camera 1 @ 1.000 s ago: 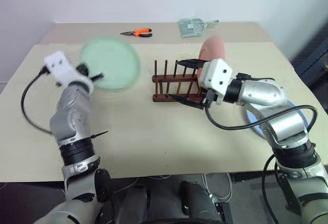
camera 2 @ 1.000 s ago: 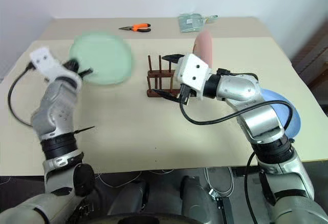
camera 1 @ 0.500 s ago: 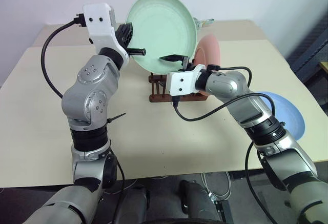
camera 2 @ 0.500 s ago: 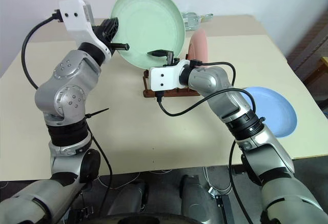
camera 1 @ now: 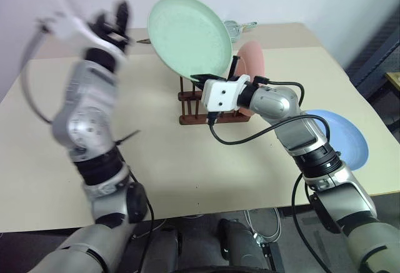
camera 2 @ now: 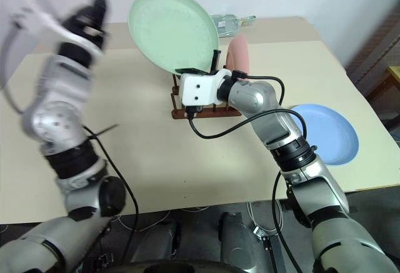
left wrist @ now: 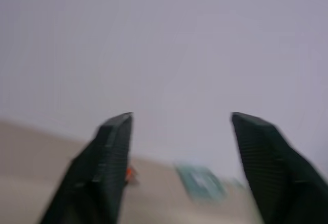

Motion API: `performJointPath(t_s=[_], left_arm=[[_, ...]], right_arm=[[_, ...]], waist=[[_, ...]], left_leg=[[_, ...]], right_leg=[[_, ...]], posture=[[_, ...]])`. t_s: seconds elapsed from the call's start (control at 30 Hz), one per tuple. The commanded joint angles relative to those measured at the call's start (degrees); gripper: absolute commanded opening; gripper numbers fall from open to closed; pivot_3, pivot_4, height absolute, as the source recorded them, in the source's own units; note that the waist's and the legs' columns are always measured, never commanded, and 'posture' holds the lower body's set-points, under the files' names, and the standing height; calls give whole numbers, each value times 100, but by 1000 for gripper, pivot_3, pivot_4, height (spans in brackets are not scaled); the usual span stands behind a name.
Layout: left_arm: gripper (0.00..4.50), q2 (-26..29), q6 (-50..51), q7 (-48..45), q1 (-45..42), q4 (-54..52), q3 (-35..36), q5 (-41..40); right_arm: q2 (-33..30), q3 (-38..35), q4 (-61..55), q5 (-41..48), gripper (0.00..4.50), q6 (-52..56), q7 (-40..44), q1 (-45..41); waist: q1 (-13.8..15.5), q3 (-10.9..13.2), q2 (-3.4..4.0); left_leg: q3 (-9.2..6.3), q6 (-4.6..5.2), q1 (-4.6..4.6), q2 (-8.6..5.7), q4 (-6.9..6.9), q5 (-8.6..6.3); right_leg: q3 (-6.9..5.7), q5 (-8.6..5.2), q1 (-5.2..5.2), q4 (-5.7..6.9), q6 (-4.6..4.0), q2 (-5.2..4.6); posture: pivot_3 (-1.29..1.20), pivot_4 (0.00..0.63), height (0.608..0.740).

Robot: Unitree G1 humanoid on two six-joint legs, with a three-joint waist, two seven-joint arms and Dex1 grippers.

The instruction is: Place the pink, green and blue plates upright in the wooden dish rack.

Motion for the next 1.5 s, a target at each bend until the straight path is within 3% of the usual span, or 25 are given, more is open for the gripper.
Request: performJointPath(t_s=[0.03,0.13,0.3,0.47,0.6,0.87,1.03,1.13,1.23,1.33,1.43,1.5], left_arm=[[3495,543,-606,-946,710,130,-433,297],[3495,1135,-606,-2232,1889,51,-1034,183],[3495,1857,-467,-3745,3257,-556,-2351,134],[3495,1791,-466,-4080,3549,-797,-3106,150],[3495,1494,-397,-4047,3408,-810,-3252,91],[3495,1437,-422,-4081,3318,-750,-3305,144],[3574,1414,-424,-4055,3323,-771,-3290,144],[3574,1406,-408,-4046,3332,-790,-3297,139],[3574,1395,-387,-4046,3346,-815,-3311,116],[3574,1392,-394,-4064,3359,-813,-3338,121],[3574,1416,-425,-4122,3349,-788,-3397,170],[3574,1444,-510,-4222,3285,-671,-3515,277]], right_arm=[[476,-850,-943,1615,0,1169,42,49],[1253,-2123,-1685,4396,0,3348,-773,125],[1392,-2691,-1920,5768,0,4771,-1721,153],[1527,-2870,-1876,6119,0,5150,-2541,159],[1479,-2878,-1764,6151,0,5277,-2837,239],[1437,-2979,-1110,6131,0,5411,-3215,90],[1312,-2812,-1058,5964,2001,5297,-3060,-39],[765,-2211,-1289,5091,3453,4722,-2552,-100],[-90,-1444,-1619,4065,3453,3838,-1662,-94],[-897,-1538,-1777,3561,3453,3122,-988,-132],[-1721,-2182,-1864,4020,3453,3223,-111,223],[-2728,-3142,-1650,4387,4002,3867,668,1171]], waist=[[30,-1,2],[58,1,7],[38,8,17],[19,13,51],[22,12,50],[14,12,50],[12,12,50],[20,12,51],[19,13,51],[19,14,50],[56,14,46],[133,12,36]], left_leg=[[0,1,0,-2,1,0],[-7,2,-3,-4,11,-1],[-8,11,-10,-4,11,-6],[1,12,-8,4,-1,-6],[2,13,-7,5,0,-6],[3,14,-7,5,4,-6],[3,15,-8,5,5,-7],[3,15,-8,5,5,-7],[4,16,-11,2,7,-7],[5,20,-9,2,6,-9],[5,20,-10,2,8,-9],[-1,23,-7,3,10,-11]], right_leg=[[1,0,2,1,0,-2],[1,0,11,3,-3,-4],[0,-21,4,0,-44,-7],[0,-28,-11,11,-57,-4],[0,-28,-10,13,-55,-1],[0,-27,-9,14,-54,0],[0,-28,-10,13,-54,0],[0,-28,-10,13,-53,0],[-1,-31,-7,6,-48,-2],[-1,-34,-5,3,-43,-2],[-2,-36,-1,0,-40,-3],[-6,-36,12,-8,-41,-3]], posture=[[0,150,740],[0,150,740],[0,150,740],[0,150,740],[0,150,740],[0,150,740],[0,150,740],[0,150,740],[0,150,740],[0,150,740],[0,150,740],[0,150,740]])
